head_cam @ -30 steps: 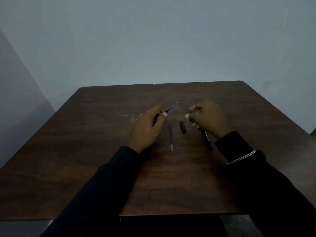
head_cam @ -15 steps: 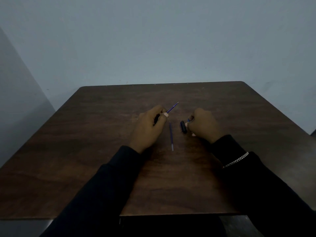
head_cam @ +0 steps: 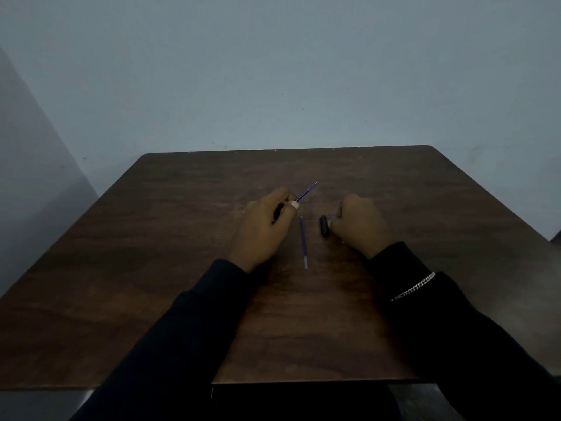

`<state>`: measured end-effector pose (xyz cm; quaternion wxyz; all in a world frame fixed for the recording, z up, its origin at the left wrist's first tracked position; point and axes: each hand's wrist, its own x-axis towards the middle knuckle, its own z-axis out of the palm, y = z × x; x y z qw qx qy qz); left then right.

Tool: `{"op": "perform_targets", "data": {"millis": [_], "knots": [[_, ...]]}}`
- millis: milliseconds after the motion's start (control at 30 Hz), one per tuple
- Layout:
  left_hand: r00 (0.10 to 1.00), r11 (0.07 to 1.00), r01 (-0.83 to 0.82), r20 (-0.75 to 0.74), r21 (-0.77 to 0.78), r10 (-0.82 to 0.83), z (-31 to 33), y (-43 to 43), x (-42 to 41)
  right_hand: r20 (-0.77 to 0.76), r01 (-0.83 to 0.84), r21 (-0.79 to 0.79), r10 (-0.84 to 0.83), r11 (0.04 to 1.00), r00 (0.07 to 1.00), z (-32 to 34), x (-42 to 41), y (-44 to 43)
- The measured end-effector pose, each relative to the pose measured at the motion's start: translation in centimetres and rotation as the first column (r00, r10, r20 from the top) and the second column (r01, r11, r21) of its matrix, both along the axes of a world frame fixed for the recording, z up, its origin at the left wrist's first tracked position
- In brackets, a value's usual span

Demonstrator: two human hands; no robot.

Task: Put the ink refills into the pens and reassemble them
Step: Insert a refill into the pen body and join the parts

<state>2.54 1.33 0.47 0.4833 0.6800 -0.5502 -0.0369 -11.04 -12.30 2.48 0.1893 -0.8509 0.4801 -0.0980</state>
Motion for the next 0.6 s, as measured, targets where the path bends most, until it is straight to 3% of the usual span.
{"op": "perform_targets", "data": {"millis": [200,400,600], "knots": [[1.0,1.0,-0.002,0.004,0.004,0.002,0.0,0.1,-0.1,0.053,0.003,0.036,-0.005,0.999,0.999,0.5,-0.3,0.4],[1.0,1.0,-0.01,0.017,0.029,0.009,0.2,0.1,-0.1,0.19,0.014,0.167,-0.046,0.986,0.981,0.2,-0.1,-0.1],[1.0,0.999,-0.002,-0.001,0.04,0.002,0.1,0.1,-0.1,0.412,-0.007,0.022,-0.003,1.0,0.911,-0.7,-0.6,-0.6]]}}
